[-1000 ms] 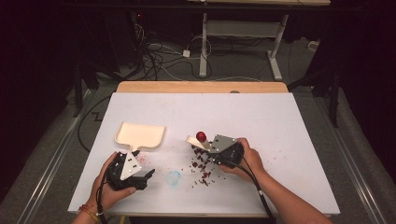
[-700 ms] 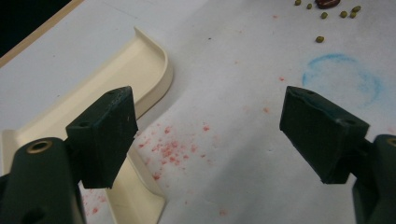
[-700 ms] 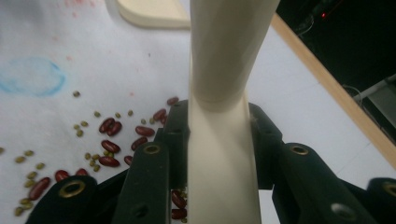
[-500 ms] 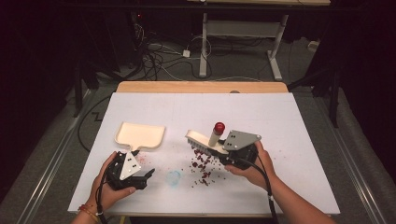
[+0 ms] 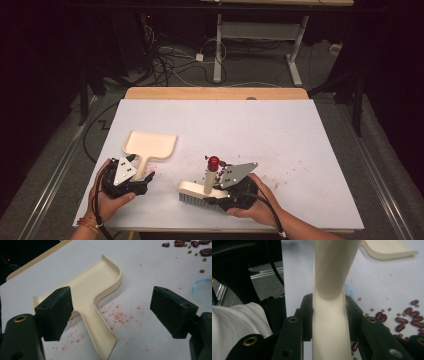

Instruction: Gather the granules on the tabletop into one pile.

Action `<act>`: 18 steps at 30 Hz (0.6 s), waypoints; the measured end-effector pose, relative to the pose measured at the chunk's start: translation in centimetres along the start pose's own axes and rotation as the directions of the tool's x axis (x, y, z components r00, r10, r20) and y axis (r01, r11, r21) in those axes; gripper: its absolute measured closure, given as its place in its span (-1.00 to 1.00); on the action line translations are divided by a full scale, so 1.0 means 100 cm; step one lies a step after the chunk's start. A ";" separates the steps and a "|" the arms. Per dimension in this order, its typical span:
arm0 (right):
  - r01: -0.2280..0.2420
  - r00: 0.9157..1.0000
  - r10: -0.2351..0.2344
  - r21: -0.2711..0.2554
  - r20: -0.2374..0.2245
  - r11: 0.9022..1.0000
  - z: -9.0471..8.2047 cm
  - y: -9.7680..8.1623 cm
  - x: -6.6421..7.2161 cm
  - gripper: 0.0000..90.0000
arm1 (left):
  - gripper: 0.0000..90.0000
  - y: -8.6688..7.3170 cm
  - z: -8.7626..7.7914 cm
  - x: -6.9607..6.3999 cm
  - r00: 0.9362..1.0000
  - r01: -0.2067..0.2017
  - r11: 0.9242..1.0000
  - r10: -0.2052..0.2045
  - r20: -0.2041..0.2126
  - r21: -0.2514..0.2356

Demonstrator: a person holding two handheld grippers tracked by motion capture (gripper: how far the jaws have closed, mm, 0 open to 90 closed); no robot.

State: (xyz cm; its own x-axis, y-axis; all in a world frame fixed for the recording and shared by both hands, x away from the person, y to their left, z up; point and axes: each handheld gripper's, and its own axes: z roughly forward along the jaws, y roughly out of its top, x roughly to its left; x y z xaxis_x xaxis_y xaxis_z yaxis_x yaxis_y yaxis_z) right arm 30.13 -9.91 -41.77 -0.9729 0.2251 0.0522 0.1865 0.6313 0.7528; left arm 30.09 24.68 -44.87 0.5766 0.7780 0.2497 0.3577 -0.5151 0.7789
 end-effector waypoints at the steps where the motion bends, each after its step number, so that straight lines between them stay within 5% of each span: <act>1: -0.008 1.000 0.008 0.009 0.002 1.000 0.002 -0.001 -0.002 0.51 | -0.61 0.000 0.000 0.000 1.000 -0.004 1.000 0.004 0.001 0.002; 10: -0.087 0.993 0.087 0.001 0.078 0.996 0.001 -0.010 -0.032 0.50 | -0.61 0.002 0.002 -0.004 0.999 -0.036 0.999 0.036 0.011 -0.002; 18: -0.115 0.976 0.115 -0.012 0.182 0.993 -0.016 -0.016 -0.056 0.50 | -0.61 0.002 0.003 -0.005 0.999 -0.044 0.999 0.044 0.021 0.005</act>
State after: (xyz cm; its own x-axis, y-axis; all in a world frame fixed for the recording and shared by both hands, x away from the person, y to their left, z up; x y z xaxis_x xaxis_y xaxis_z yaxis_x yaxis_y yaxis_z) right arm 35.03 -13.33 -42.21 -0.9037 0.4278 0.0181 0.2955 0.5924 0.7495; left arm 30.13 24.07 -44.98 0.6069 0.7471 0.2712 0.3356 -0.5502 0.7646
